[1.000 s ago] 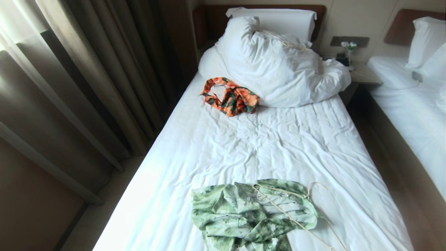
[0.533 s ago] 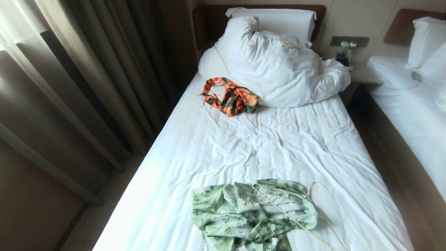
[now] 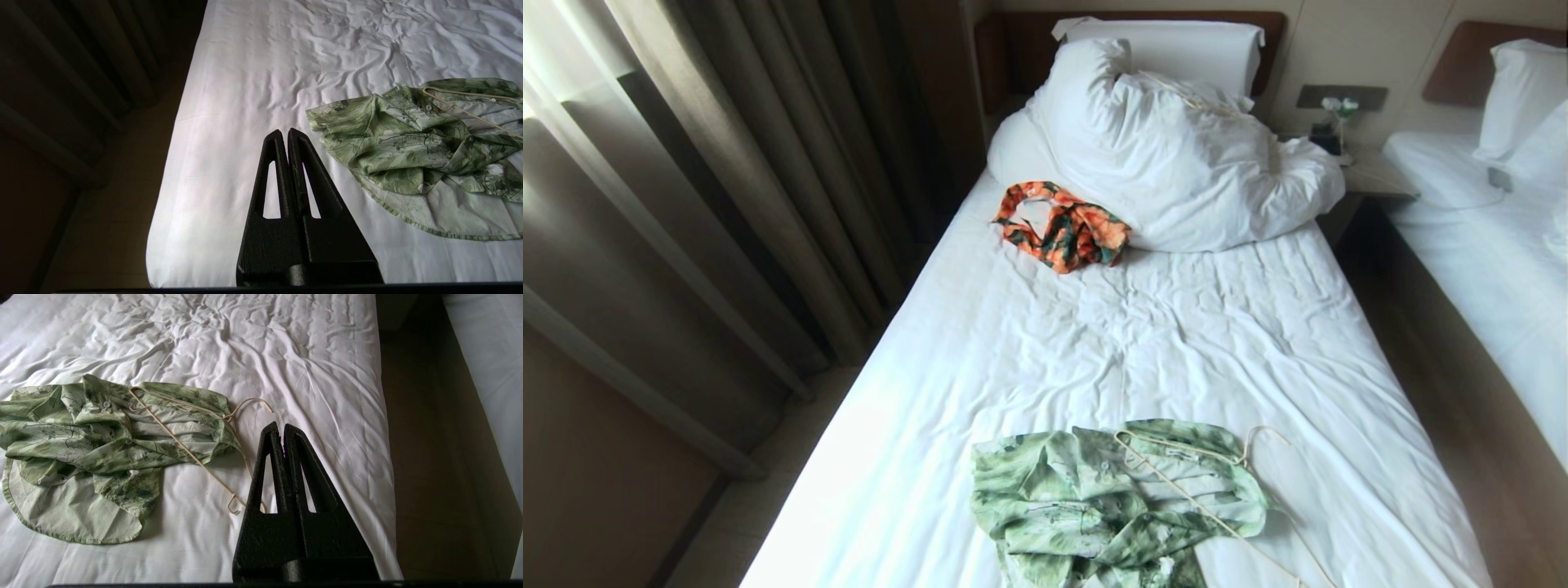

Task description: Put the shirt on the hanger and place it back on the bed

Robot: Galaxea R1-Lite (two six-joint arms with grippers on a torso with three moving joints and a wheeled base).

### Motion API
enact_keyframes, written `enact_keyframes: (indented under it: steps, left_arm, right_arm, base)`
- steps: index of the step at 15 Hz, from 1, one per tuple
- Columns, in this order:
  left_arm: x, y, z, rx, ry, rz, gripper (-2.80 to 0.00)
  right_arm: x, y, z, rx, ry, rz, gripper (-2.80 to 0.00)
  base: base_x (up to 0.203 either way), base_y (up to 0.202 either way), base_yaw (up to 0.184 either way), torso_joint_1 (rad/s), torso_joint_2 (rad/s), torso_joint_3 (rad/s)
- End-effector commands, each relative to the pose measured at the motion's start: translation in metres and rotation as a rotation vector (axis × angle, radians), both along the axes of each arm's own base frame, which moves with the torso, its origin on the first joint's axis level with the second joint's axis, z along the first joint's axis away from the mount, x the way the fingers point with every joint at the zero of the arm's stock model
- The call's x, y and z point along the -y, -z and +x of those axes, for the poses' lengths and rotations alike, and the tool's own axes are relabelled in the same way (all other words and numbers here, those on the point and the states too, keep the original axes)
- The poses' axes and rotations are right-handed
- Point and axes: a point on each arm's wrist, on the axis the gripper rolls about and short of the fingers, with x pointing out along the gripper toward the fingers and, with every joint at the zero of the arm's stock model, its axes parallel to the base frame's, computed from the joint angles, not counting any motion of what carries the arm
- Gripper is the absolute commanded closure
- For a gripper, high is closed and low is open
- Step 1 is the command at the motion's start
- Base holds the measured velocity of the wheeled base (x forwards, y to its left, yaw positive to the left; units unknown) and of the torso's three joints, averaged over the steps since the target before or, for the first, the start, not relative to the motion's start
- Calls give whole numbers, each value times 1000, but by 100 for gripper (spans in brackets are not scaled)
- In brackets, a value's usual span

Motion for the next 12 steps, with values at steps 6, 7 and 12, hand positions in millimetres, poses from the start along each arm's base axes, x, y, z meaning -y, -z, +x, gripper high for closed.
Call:
enact_keyframes:
  steps: [6, 7, 12]
  left_arm:
    - [0, 0, 0, 0, 0, 1, 0]
    - [0, 0, 0, 1, 0, 0, 0]
    - [0, 0, 0, 0, 0, 0, 0]
  right_arm:
    - [0, 1, 1, -4, 0, -2, 0]
    - [0, 1, 1, -4, 0, -1, 0]
    - [0, 1, 1, -2, 0, 20, 0]
  base:
    - [0, 0, 0, 0, 0, 0]
    - [0, 0, 0, 0, 0, 0]
    - [0, 0, 0, 0, 0, 0]
